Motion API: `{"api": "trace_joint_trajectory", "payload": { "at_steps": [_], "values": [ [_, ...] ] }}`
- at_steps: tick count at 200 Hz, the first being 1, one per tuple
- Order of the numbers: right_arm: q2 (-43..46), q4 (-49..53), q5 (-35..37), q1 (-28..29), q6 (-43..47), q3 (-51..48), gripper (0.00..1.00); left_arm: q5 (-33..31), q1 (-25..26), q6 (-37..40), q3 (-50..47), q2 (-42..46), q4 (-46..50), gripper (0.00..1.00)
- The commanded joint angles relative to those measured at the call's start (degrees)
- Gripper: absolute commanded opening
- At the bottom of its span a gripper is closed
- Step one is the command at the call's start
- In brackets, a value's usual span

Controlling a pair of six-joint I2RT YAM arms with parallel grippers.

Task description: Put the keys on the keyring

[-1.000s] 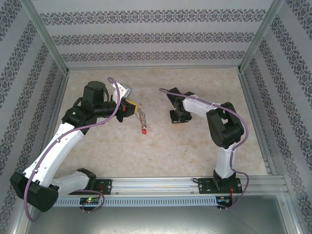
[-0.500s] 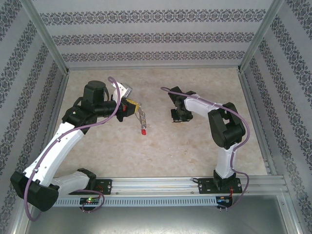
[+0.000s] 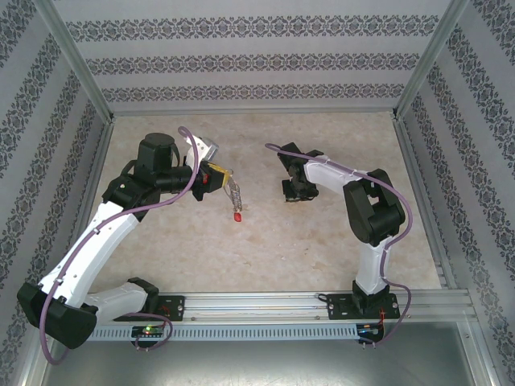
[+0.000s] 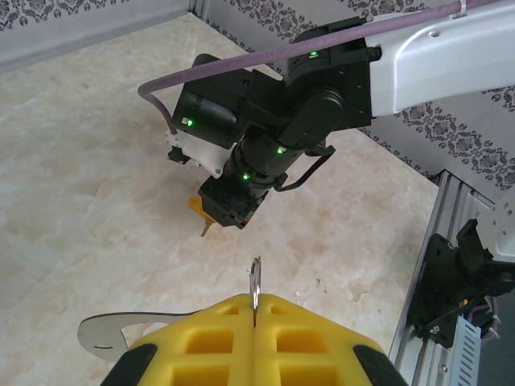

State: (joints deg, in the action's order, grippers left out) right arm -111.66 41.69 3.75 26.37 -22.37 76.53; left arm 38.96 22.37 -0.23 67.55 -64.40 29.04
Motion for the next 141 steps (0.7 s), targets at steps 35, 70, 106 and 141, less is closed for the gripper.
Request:
{"api": "trace_joint_trajectory", "payload": {
  "at_steps": [35,70,106,141],
  "values": [
    [0.72,-0.29,-0.13,0.0,-0.49,0.24,0.17,0.94,-0.8,0.92,1.69,1.27,-2.15,0.0],
    [0.4,-0.32,-0.4,0.02,-0.5,0.28,0.16,0.85,-0.79,1.02,1.81,1.32,-1.96,0.0],
    [0.28,-0.46,-0.44,0.08,-0.46,0.11,0.15,0.77,-0.8,1.0,1.8,1.31,-1.97,0.0],
    [0.3,-0.45,-0.5,0.01,-0.38,0.1,0.14,0.77,-0.83,0.93,1.94,1.43,-1.99,0.0]
  ]
}}
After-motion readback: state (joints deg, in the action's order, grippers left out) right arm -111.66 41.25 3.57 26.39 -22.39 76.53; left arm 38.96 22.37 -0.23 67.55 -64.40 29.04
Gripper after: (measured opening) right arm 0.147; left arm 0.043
